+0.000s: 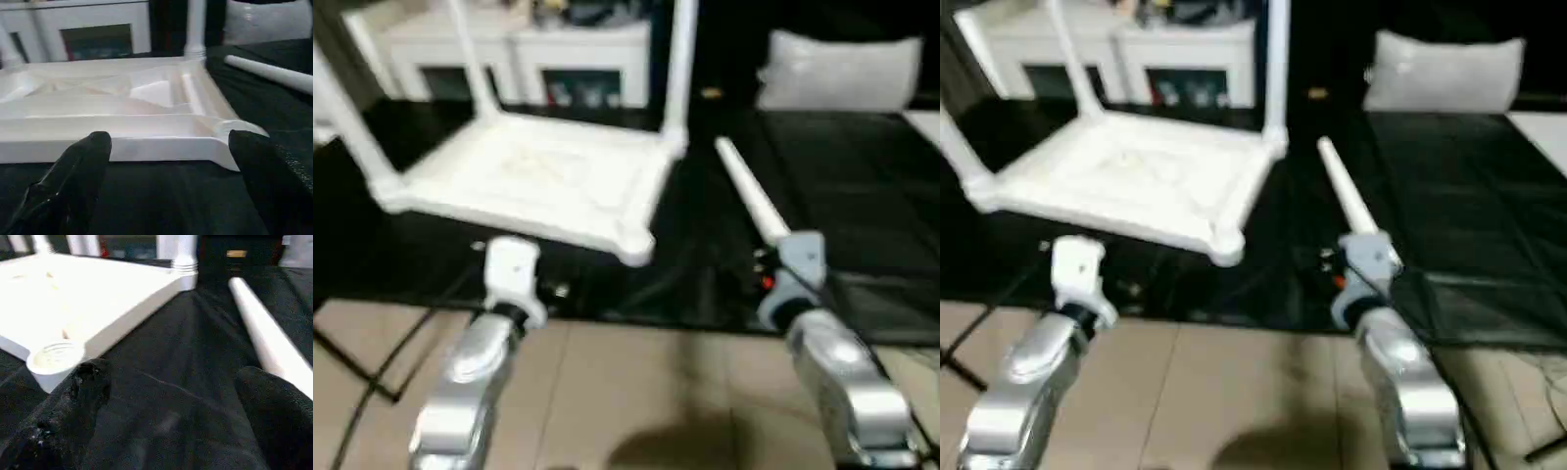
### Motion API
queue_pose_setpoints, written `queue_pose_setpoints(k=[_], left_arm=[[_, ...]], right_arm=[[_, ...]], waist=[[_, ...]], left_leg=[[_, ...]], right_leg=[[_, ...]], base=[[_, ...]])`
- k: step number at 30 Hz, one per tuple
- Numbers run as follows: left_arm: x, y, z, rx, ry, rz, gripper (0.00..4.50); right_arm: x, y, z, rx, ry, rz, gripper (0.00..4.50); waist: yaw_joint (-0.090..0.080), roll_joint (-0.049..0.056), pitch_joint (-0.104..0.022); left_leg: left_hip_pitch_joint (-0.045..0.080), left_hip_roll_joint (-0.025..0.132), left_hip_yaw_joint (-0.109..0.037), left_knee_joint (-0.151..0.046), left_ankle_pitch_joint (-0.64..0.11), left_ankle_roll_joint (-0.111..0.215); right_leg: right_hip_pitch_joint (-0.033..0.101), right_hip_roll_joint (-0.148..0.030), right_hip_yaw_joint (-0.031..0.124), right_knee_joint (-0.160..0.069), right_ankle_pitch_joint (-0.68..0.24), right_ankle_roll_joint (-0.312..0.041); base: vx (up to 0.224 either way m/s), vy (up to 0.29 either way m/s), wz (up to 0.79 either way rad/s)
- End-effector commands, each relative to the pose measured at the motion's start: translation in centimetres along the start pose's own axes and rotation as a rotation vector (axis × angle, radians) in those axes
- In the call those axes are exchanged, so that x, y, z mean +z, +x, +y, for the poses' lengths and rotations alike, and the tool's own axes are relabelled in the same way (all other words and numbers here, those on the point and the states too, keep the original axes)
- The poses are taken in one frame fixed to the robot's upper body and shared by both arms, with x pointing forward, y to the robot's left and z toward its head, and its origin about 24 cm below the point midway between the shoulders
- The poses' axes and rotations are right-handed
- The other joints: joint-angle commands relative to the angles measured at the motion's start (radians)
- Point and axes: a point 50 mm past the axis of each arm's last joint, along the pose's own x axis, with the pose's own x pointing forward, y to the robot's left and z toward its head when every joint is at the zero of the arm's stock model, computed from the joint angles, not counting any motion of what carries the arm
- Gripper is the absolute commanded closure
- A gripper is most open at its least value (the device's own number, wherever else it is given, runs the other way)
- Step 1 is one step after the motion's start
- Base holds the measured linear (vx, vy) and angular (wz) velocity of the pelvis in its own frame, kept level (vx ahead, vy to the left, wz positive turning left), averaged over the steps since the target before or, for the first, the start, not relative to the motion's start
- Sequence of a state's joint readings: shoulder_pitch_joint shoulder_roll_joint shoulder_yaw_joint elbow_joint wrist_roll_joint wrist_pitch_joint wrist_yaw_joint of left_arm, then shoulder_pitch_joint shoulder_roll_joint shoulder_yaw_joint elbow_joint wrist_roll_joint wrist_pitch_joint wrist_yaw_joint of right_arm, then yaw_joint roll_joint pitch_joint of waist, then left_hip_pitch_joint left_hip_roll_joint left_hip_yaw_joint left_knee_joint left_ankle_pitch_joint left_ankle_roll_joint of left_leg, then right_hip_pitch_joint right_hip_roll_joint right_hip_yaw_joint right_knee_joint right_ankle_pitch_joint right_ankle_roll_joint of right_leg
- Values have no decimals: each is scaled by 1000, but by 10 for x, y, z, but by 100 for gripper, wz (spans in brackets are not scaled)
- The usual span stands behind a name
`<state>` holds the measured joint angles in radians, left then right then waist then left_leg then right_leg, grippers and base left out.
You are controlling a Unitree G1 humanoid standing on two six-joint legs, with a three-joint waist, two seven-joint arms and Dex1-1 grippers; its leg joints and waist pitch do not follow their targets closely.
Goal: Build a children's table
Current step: Rotate table base, then move to table
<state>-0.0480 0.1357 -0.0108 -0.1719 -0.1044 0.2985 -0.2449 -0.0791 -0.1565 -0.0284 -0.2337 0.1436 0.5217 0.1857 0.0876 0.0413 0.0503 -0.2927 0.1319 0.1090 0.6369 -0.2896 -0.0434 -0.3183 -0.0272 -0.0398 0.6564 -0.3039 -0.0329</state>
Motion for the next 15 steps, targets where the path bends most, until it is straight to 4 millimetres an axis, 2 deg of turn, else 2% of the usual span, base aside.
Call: queue_pose_setpoints(k=[1, 2, 3, 4, 5, 6, 7, 8, 9, 10, 11, 12, 13, 14, 15], left_arm=[[-2, 1, 0, 2, -3, 14, 10], [-2, 1, -1, -1, -2, 16, 10], [-2, 1, -1, -2, -1, 16, 10], [-2, 1, -1, -3, -1, 16, 10], [-2, 1, -1, -3, -1, 16, 10], [-2, 1, -1, -6, 0, 12, 10], [-2, 1, -1, -7, 2, 13, 10], [-2, 1, -1, -10, 9, 17, 10], [-2, 1, -1, -10, 10, 18, 10], [-3, 1, -1, -12, 12, 20, 10], [-3, 1, -1, -12, 12, 20, 10], [-2, 2, -1, -14, 12, 18, 10], [-2, 2, -1, -14, 12, 18, 10], [-2, 3, -2, -19, 12, 18, 10], [-2, 3, -2, -22, 13, 18, 10]], right_arm=[[7, 2, 0, 9, -17, -10, 0], [7, 3, 0, 8, -19, -10, 0], [8, 3, 0, 8, -19, -9, 0], [8, 4, 0, 7, -20, -9, 0], [8, 4, 0, 7, -20, -9, 0], [8, 4, 0, 4, -21, -6, 0], [8, 5, 0, 1, -28, -5, 0], [8, 6, 0, -2, -38, -4, 0], [8, 6, 0, -2, -39, -4, 0], [9, 7, 0, -3, -42, -4, 0], [9, 7, 0, -4, -43, -5, 0], [11, 7, 0, -4, -47, -7, 0], [11, 7, 0, -4, -47, -7, 0], [11, 8, 0, 0, -77, 3, 0], [11, 8, -1, -4, -92, 9, 0]], waist=[[-64, 15, -67], [-69, 5, -69], [-72, -20, -71], [-63, -38, -69], [-46, -62, -71], [-20, -68, -72], [-10, -58, -70], [-16, -36, -60], [-20, -9, -63], [-66, 35, -70], [-66, 35, -70], [-92, 36, -80], [-93, 32, -77], [-86, 12, -79], [-80, 3, -82]], left_leg=[[108, 158, -130, -113, 87, 336], [113, 162, -133, -104, 136, 396], [90, 123, -100, -65, 207, 435], [26, 55, -45, -34, 206, 409], [-67, -40, 1, 14, 158, 371], [-153, -10, -18, 78, 69, 262], [-182, -5, -25, 71, 99, 143], [-158, 2, -27, 11, 153, 79], [-130, 24, -31, -32, 170, 71], [-15, 134, -115, -91, 174, 240], [-15, 134, -115, -91, 174, 240], [62, 189, -177, -99, 134, 388], [51, 172, -176, -72, 350, 493], [39, 158, -150, -48, 566, 521], [18, 133, -136, -32, 652, 497]], right_leg=[[-84, -66, 4, 12, 5, -110], [-98, -77, 11, 16, 28, -88], [-88, -108, 38, -14, 123, -99], [-21, -121, 67, -50, 223, -137], [81, -114, 119, -70, 333, -170], [157, -202, 173, -108, 381, -204], [160, -169, 138, -84, 524, -188], [123, -110, 70, -87, 482, -167], [106, -94, 38, -91, 384, -154], [21, -22, -14, -12, 94, -76], [21, -22, -14, -12, 94, -76], [-55, -51, -9, 46, -60, -52], [-89, -59, 3, 60, -3, 13], [-110, -85, 31, 35, 109, 63], [-101, -104, 53, 3, 188, 75]], base=[[145, 29, 4], [121, 9, 7], [121, 9, 7], [176, -7, 12], [167, -17, 7], [167, -17, 7], [94, -10, -6], [85, 17, -10], [85, 17, -10], [151, 40, -4], [162, 40, -3], [162, 40, -3], [73, 33, 3], [0, 0, 0], [0, 0, 0]])
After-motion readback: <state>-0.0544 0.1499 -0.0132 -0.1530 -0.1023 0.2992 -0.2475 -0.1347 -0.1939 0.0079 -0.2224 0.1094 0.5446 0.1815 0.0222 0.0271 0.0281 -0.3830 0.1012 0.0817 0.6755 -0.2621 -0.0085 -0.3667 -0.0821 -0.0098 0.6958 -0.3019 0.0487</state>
